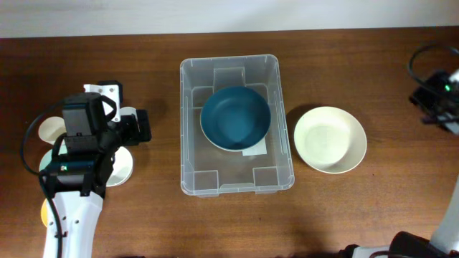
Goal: Pack container
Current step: 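Reach the right gripper to the white bowl and grasp its rim, then carry the white bowl into the bin, stack it, and withdraw right arm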
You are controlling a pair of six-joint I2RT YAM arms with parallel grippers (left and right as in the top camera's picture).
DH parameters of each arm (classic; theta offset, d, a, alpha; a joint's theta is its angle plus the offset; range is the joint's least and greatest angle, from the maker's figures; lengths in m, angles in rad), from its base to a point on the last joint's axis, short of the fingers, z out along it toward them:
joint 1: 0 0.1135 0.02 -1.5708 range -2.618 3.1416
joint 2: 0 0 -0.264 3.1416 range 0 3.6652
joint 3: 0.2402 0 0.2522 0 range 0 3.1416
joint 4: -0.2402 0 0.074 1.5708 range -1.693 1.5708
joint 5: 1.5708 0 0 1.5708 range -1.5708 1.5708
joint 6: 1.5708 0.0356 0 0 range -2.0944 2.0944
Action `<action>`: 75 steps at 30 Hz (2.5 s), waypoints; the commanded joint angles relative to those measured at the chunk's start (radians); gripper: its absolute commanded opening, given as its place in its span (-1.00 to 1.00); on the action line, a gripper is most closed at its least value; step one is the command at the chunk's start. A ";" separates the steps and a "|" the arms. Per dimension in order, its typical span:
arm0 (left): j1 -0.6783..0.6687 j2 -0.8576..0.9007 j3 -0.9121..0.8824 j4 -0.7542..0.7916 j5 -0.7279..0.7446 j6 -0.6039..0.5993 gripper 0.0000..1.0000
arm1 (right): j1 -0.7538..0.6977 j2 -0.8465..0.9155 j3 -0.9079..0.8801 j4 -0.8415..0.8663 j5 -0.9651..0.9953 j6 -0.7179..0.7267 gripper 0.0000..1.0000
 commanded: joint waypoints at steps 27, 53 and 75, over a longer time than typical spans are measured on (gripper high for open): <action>0.005 0.005 0.019 0.003 0.015 -0.009 0.99 | -0.050 0.192 -1.006 0.887 -0.262 -0.068 0.55; 0.005 0.005 0.019 0.002 0.014 -0.009 0.99 | 0.001 0.037 -0.623 0.678 -0.356 -0.099 -0.92; 0.005 0.005 0.019 0.002 0.015 -0.009 1.00 | 0.671 0.291 -0.230 0.523 -0.116 -0.153 -0.92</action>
